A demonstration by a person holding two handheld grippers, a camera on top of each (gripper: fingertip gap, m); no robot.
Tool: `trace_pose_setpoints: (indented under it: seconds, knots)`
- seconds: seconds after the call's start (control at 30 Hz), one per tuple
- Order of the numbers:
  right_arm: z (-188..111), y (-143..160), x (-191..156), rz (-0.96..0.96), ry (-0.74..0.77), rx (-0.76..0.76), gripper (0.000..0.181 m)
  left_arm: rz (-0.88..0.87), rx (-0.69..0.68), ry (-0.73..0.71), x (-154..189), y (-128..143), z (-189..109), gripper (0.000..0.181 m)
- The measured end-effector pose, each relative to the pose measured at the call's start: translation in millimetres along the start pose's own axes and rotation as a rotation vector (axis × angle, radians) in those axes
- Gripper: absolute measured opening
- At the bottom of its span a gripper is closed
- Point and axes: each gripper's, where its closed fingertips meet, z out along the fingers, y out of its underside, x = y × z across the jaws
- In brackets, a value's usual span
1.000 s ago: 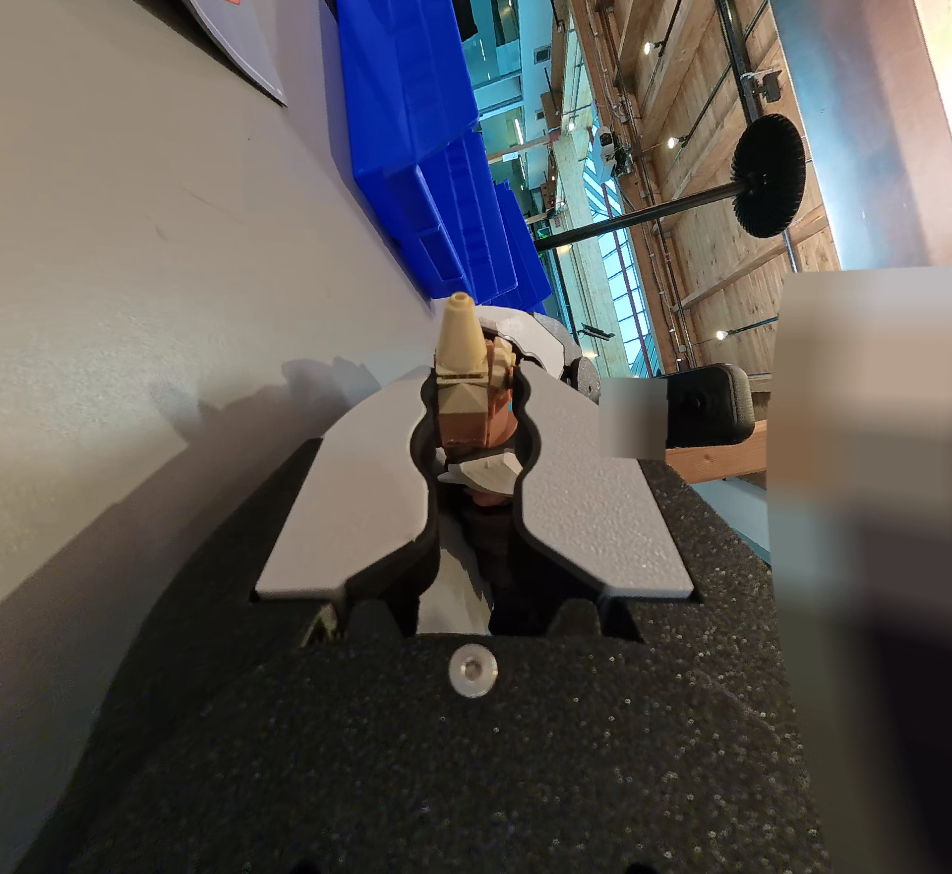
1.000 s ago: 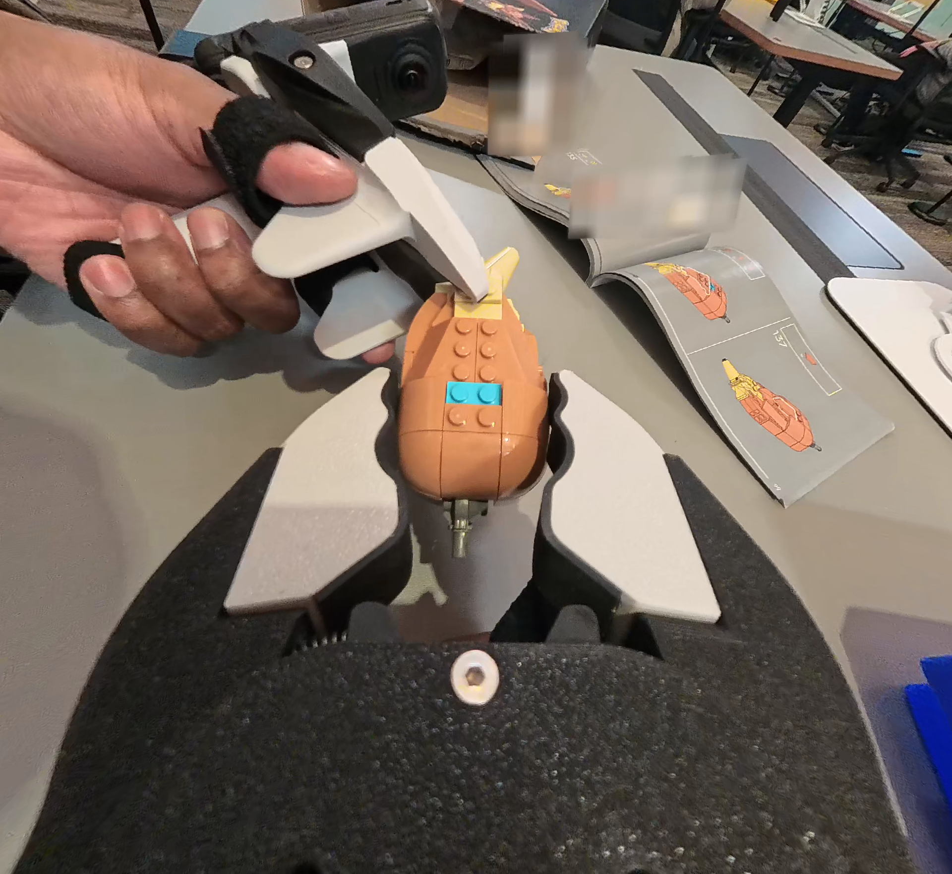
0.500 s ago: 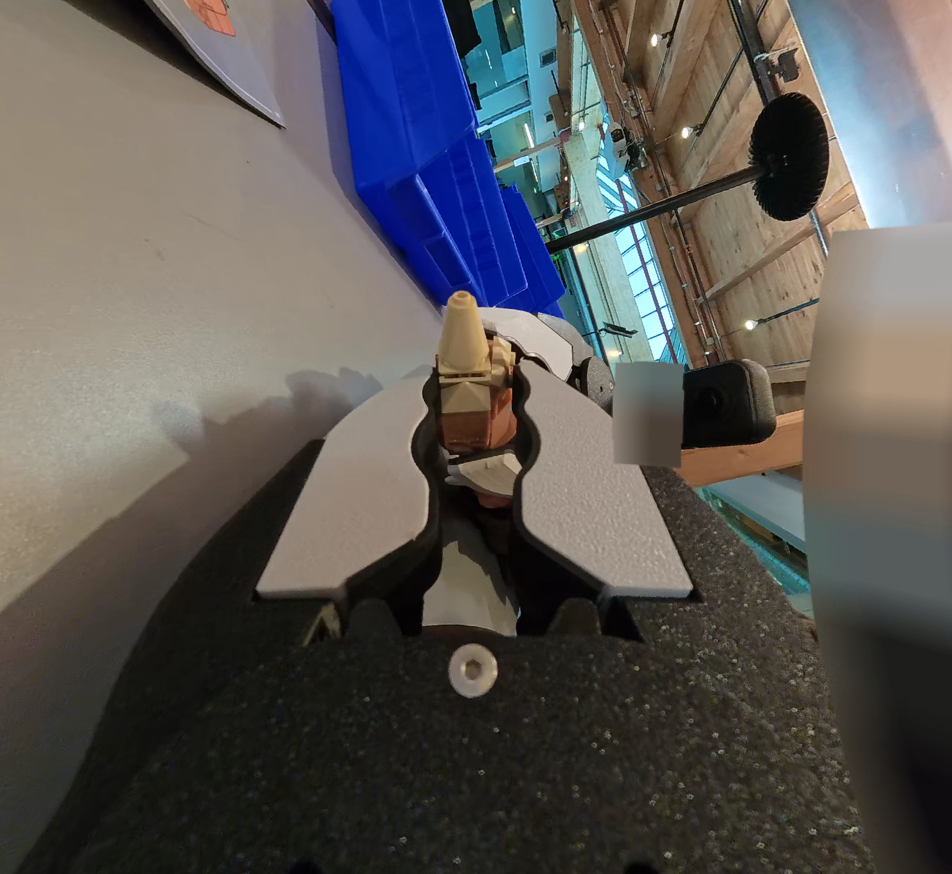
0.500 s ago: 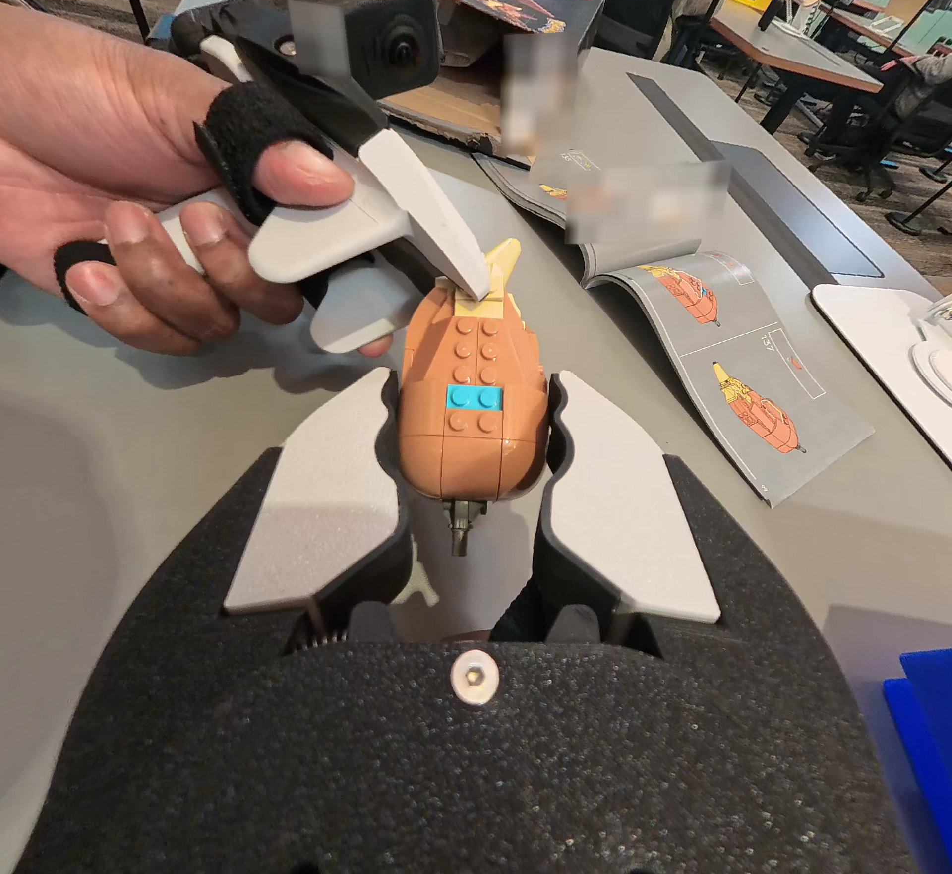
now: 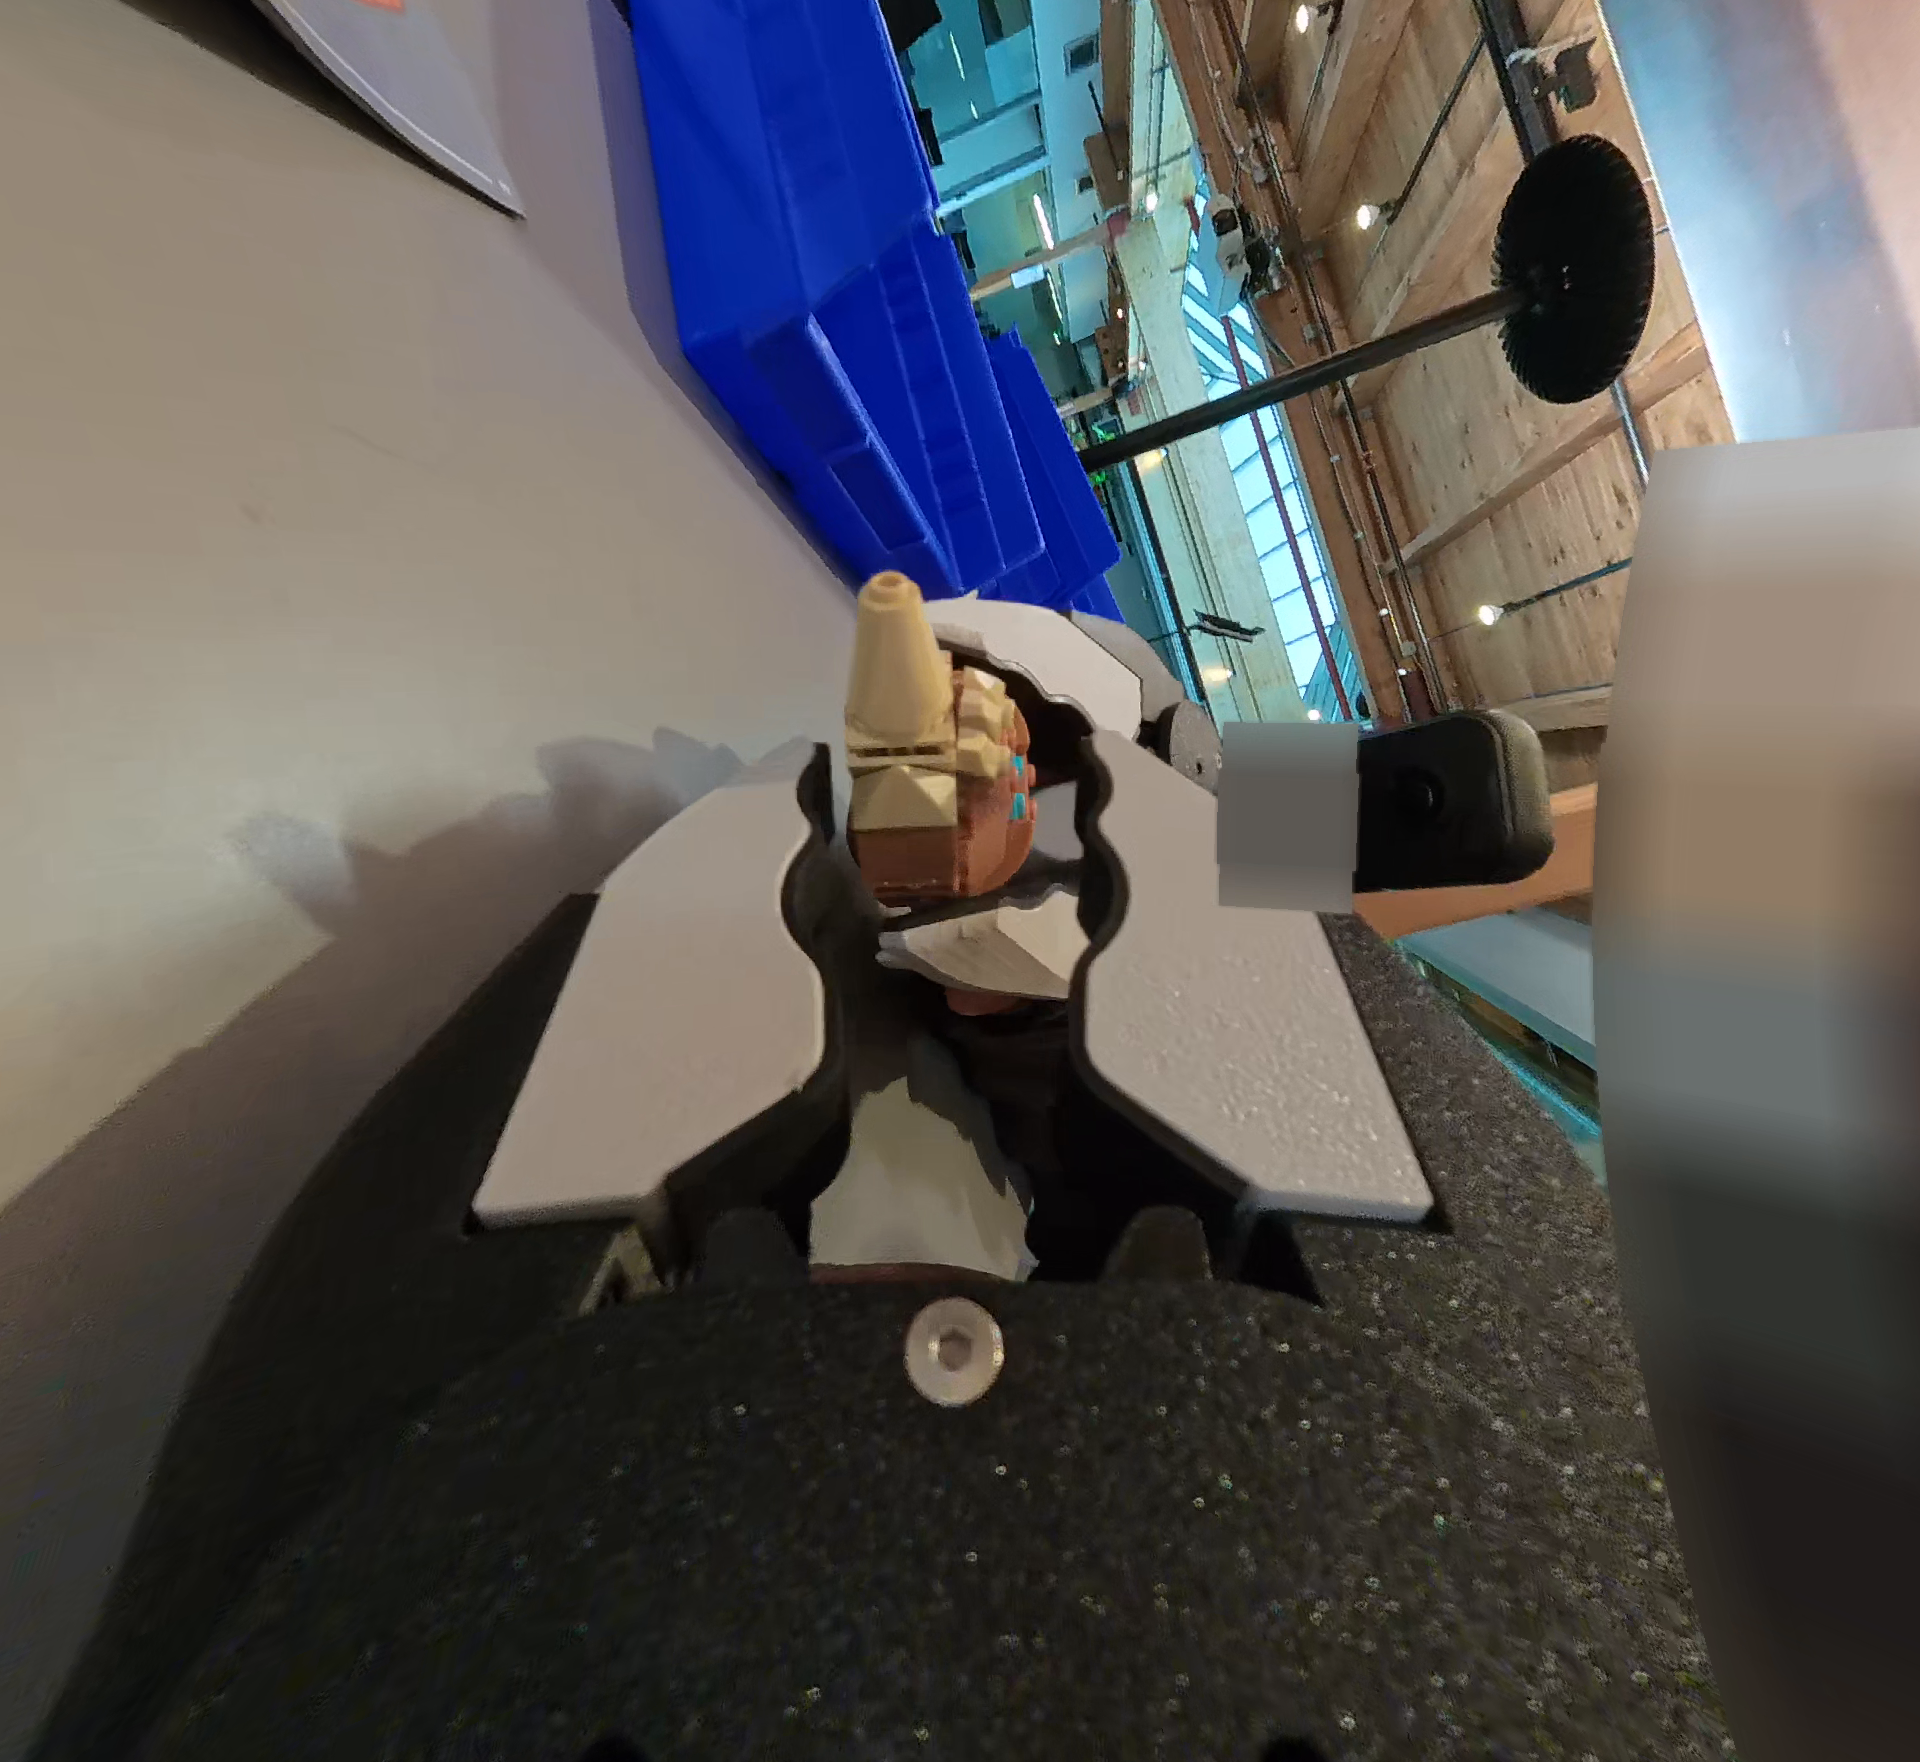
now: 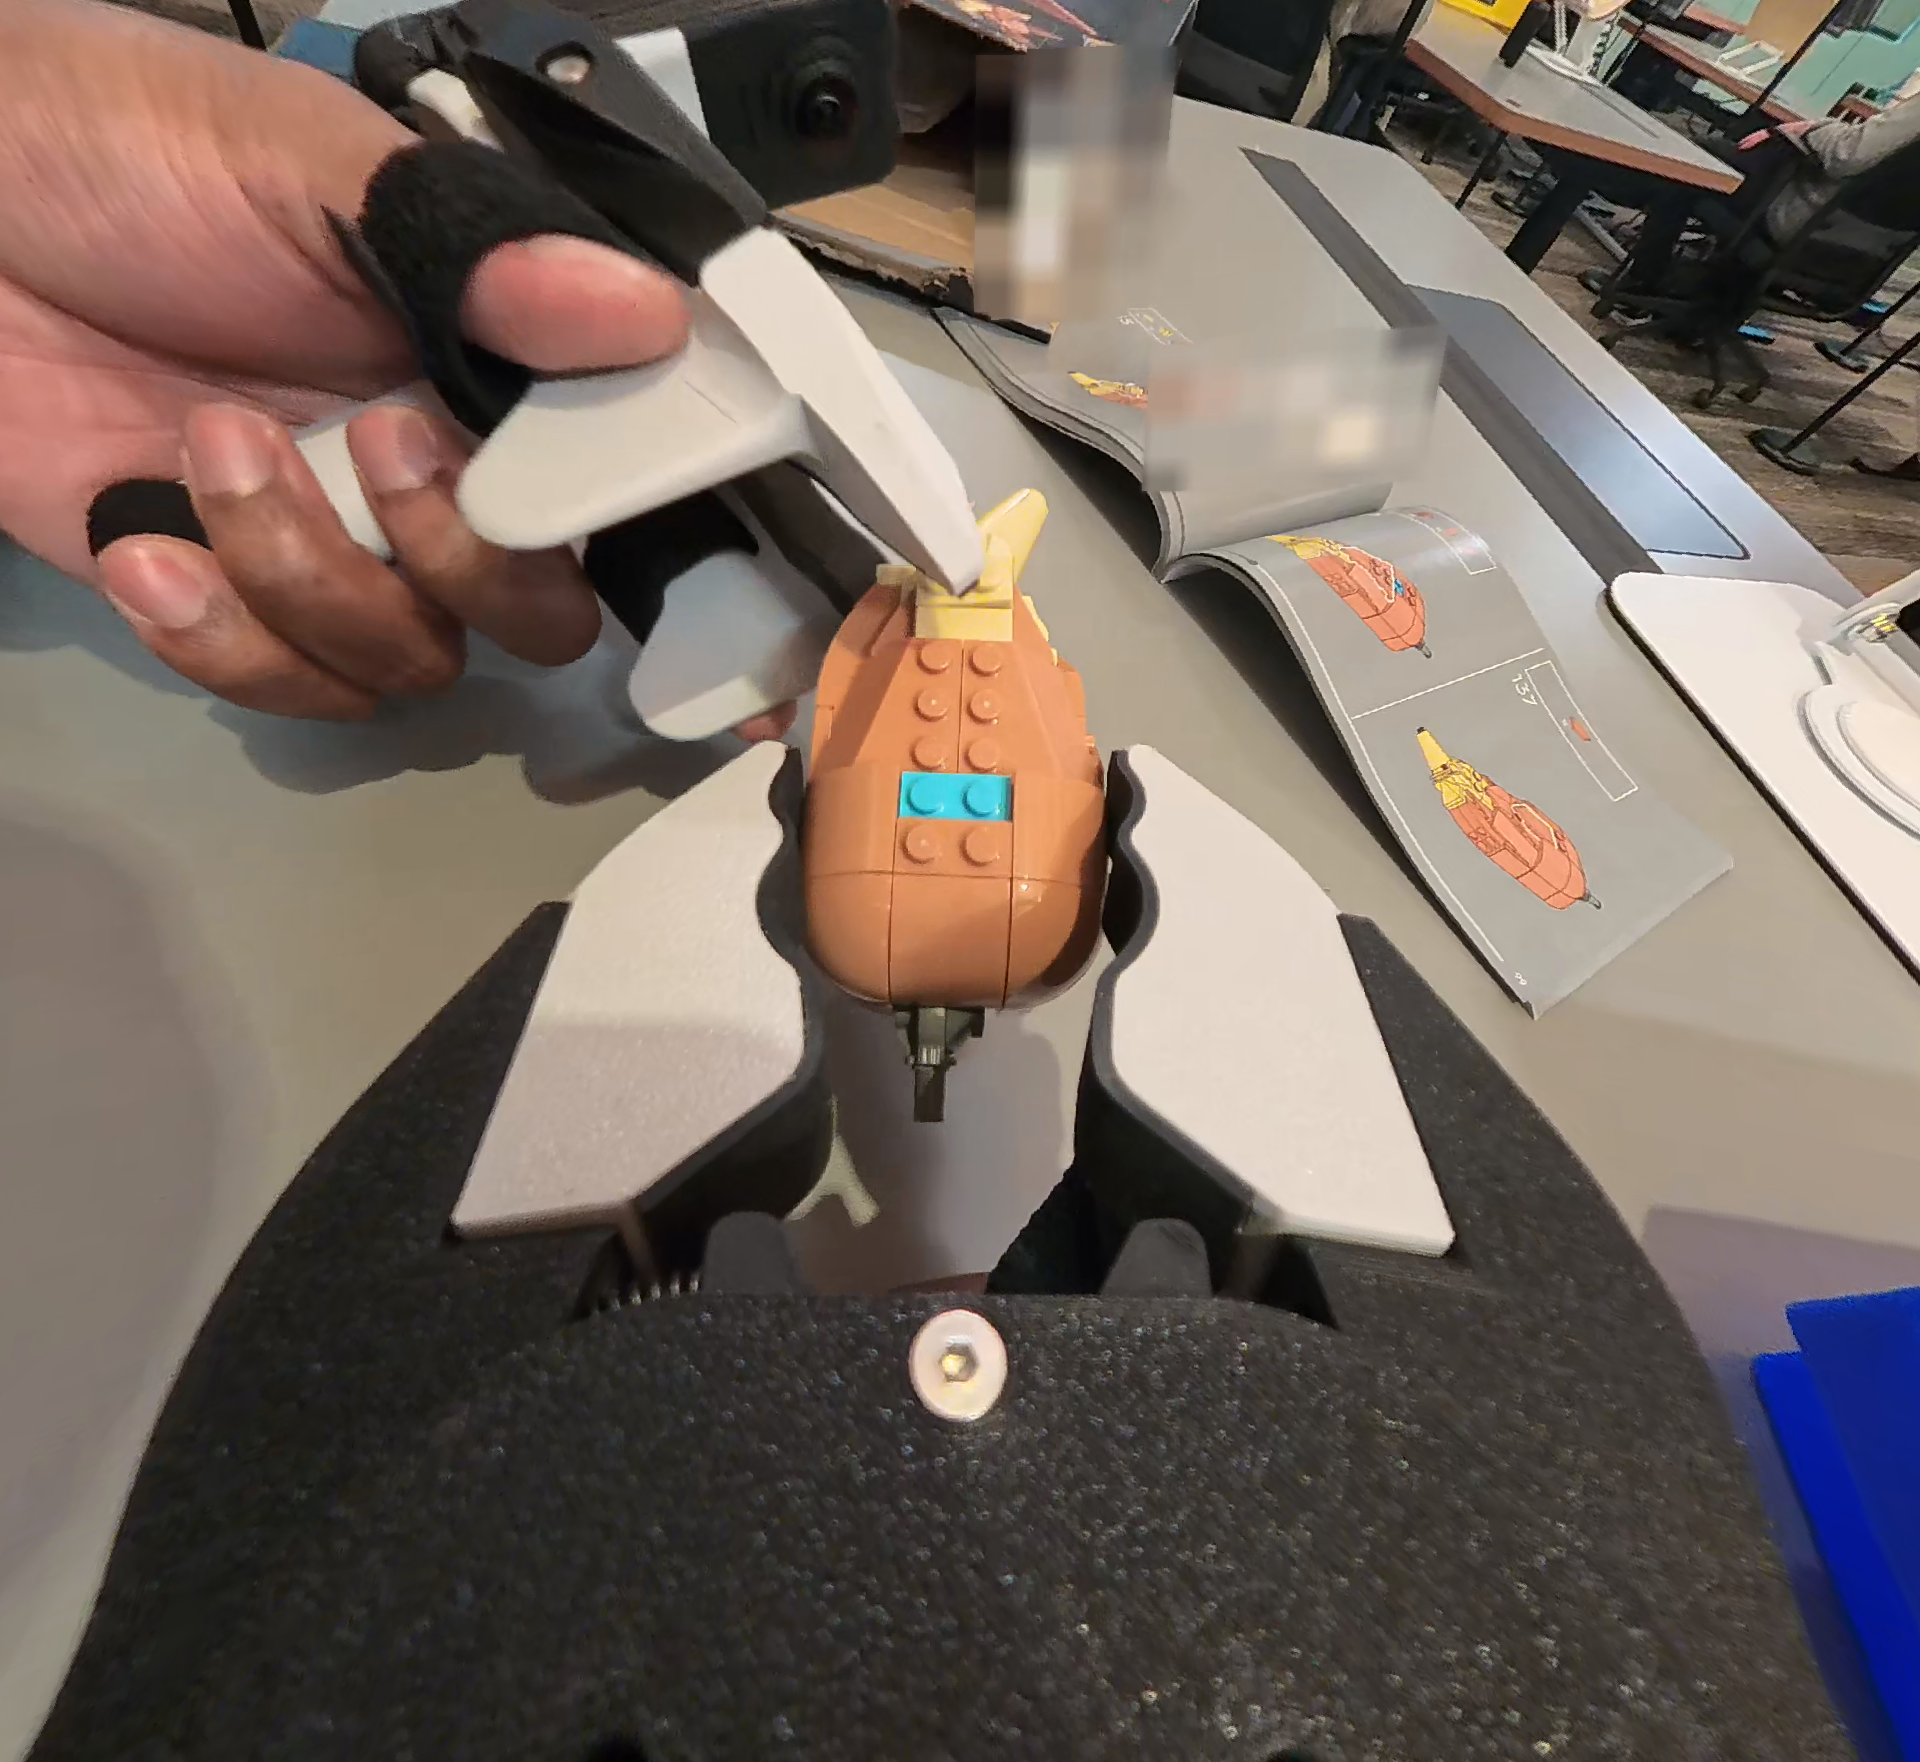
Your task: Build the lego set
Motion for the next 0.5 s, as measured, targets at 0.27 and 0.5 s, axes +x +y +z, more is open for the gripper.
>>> trace_pose_setpoints:
  seconds: [0.27,0.5]
  knots:
    - [-0.8,-1.0,0.5,-0.001,0.004,0.005,0.056,0.017,0.034,-0.025,-1.9,-11.9,-5.8,0.044]
    - [0.0,-2.1,-1.8,-0.018,0.006,0.003,0.056,0.010,0.026,-0.021,-2.9,-11.3,-5.8,0.028]
